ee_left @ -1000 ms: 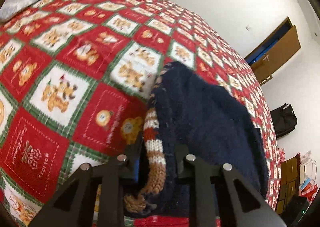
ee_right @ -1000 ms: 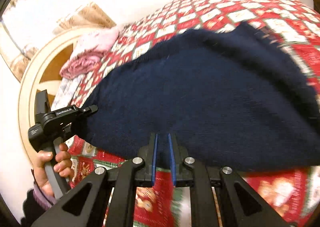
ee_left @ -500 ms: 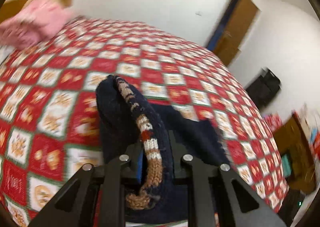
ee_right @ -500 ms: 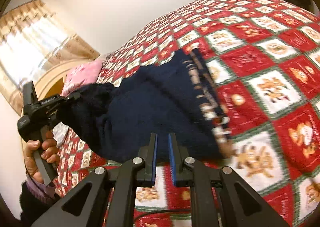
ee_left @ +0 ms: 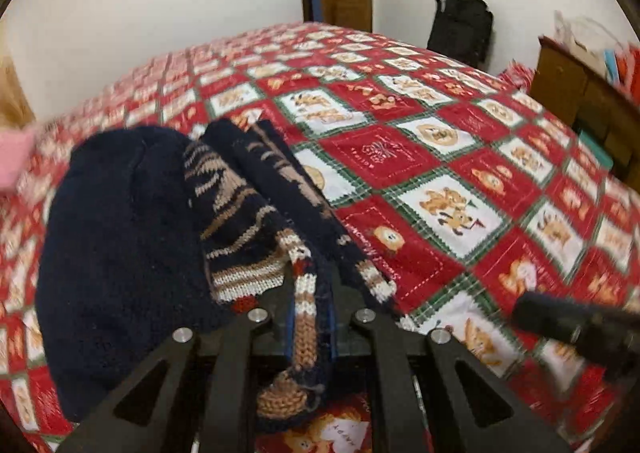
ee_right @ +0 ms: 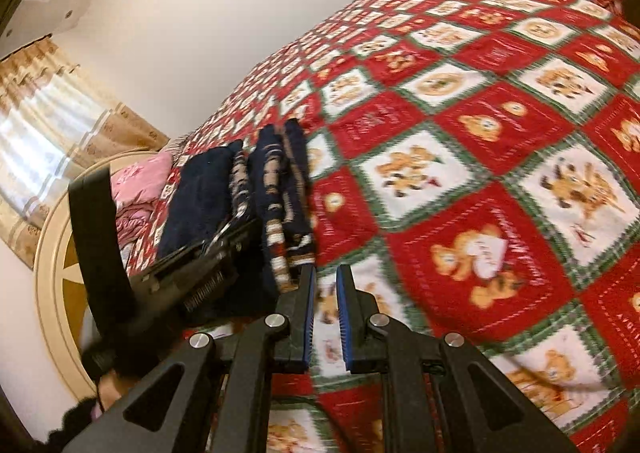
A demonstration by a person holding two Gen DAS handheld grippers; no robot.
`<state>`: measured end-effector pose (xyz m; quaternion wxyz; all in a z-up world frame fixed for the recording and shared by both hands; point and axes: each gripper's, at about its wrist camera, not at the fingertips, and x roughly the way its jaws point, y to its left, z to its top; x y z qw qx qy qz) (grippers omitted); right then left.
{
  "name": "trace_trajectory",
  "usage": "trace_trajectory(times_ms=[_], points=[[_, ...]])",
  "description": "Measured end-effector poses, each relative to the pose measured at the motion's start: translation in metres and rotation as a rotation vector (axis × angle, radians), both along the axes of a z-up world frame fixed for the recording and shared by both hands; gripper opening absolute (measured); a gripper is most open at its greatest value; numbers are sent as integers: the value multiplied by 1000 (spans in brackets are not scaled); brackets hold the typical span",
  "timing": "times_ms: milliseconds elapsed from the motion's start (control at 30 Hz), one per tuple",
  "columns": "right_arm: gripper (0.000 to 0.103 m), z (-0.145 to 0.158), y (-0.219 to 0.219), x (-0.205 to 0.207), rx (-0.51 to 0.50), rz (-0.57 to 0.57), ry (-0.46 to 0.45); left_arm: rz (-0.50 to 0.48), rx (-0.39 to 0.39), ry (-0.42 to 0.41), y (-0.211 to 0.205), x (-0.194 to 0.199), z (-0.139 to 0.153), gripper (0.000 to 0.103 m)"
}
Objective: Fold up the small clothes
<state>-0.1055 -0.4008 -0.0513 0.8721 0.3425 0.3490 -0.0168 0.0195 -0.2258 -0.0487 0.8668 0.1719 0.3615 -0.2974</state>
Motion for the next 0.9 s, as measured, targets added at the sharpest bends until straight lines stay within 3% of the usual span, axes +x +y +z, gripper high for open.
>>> trace_trajectory(times_ms=[67,133,200,267,300,367,400,467,567,667,767,900], points=[[12,5,-4,5,16,11,-23,-13,-24,10,6,0,5,14],[12,15,-3,19,52,58,-60,-27,-58,53,19,2,11,23],[17,28,1,40,82,106,-83,-57,-67,79,27,0,16,42],[61,46,11,66,112,182,-135,-90,-95,80,44,-10,30,58],[90,54,16,79,118,204,-169,-100,-116,74,52,-14,36,65],[93,67,29,107,107,244,-195,-122,-169,76,74,-20,50,72],[92,71,38,126,114,288,-197,-110,-184,69,86,-21,56,80],[92,69,56,162,92,343,-164,-52,-210,50,111,-15,64,84],[92,51,80,204,-58,310,-38,38,-246,84,145,5,66,84],[92,26,97,232,-99,344,57,139,-255,108,177,26,58,84],[92,9,112,242,-79,369,104,213,-272,161,199,41,44,84],[92,4,138,248,-200,419,135,261,-316,233,211,51,28,84]])
